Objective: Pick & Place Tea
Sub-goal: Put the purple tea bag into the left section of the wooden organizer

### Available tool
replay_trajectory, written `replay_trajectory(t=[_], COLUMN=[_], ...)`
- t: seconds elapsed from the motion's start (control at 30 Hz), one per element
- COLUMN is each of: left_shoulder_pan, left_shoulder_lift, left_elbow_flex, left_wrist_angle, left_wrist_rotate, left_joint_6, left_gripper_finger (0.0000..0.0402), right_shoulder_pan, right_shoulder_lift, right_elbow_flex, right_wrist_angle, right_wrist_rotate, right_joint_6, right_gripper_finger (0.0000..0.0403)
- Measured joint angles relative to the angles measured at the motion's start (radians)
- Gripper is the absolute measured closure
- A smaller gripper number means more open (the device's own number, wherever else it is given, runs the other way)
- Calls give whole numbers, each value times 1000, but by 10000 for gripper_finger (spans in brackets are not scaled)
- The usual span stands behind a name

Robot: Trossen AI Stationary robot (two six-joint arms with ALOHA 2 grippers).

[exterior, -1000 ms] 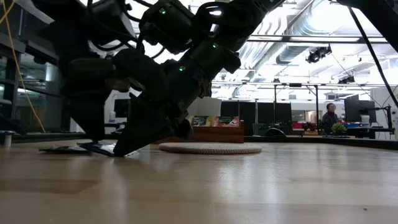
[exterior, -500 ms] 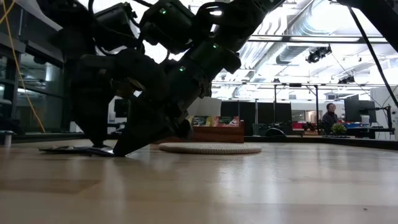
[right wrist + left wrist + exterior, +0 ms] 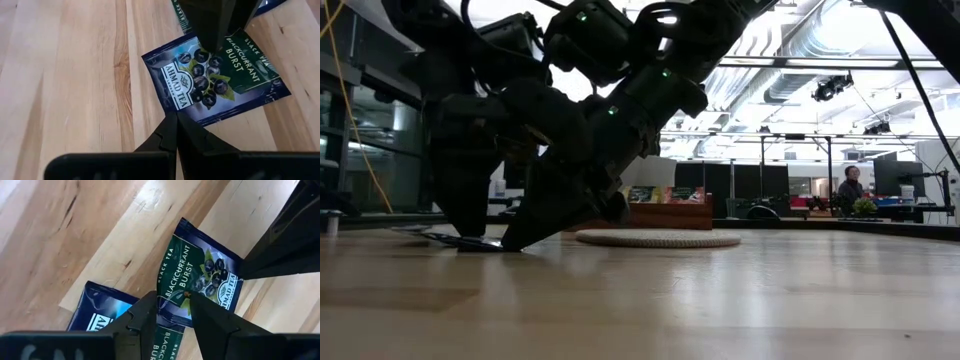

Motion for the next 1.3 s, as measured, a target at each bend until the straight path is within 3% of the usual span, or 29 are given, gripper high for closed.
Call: replay_trajectory(t=[0.43, 0.6, 1.3], left_shoulder_pan=[0, 2, 1], left_shoulder_lift=[-1, 0, 3], left_elbow_flex=[2, -1, -4], left_wrist_angle=[-57, -27, 23], left_wrist_rotate=[-64, -8, 25], left_joint_6=[53, 54, -21], left_gripper_finger=[283, 283, 282], right_shoulder_pan=[11, 10, -32], right_shoulder_lift=[0, 0, 3], right_elbow_flex=[1, 0, -2], right_wrist_angle=[-23, -14, 60], right_wrist_rotate=[-3, -3, 16], right_joint_6=[11, 10, 5], right_gripper_finger=[403, 403, 403])
